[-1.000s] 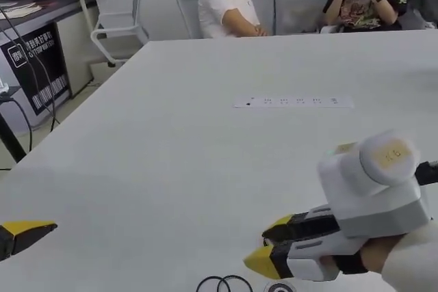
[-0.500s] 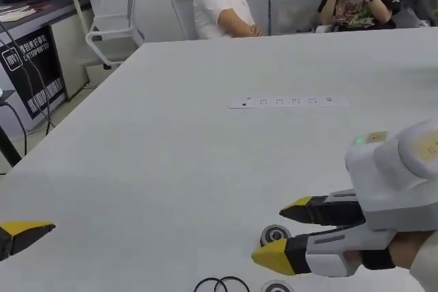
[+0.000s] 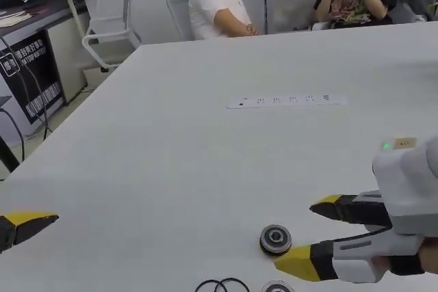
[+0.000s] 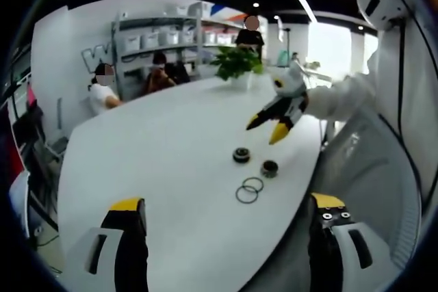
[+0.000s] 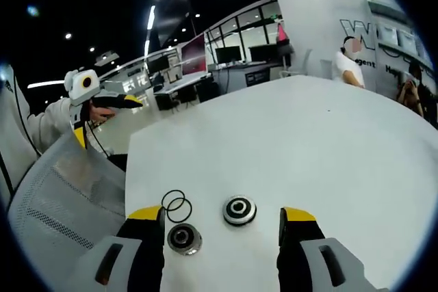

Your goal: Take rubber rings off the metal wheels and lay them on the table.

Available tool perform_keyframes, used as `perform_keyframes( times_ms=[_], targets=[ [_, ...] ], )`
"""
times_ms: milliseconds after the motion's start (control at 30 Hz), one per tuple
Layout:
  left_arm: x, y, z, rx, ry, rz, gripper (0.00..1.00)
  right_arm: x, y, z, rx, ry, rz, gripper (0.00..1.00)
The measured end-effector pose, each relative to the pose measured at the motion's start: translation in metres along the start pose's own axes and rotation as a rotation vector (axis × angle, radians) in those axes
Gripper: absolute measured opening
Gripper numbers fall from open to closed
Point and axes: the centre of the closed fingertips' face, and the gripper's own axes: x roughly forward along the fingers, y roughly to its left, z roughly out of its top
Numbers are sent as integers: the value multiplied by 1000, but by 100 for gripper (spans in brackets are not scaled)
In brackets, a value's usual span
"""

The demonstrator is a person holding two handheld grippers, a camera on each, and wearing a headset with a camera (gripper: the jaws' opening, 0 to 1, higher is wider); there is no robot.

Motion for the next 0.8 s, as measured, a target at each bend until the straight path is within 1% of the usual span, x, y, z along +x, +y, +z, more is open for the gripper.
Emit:
perform_keyframes(
  times_ms=[200,267,367,467,533,733,800],
  targets=[
    [9,-2,8,21,1,-22,100,-5,-8,-11,24,3,-18,66],
    [14,-5,13,39,-2,-39,100,-7,-9,-14,30,6,-23,67],
    [21,-7,23,47,-15,-57,100,-9,-10,-18,40,13,-28,67],
    [29,-9,29,72,-5,-79,100,-11,-11,-21,44,15,-32,66],
    [31,-11,32,78,-5,-91,100,-12,-12,-22,46,10,-34,65],
    [47,-14,46,124,4,-135,99,-14,-13,-25,57,4,-40,61],
    [51,-16,47,132,13,-153,97,-14,-15,-26,63,-1,-43,61]
  ],
)
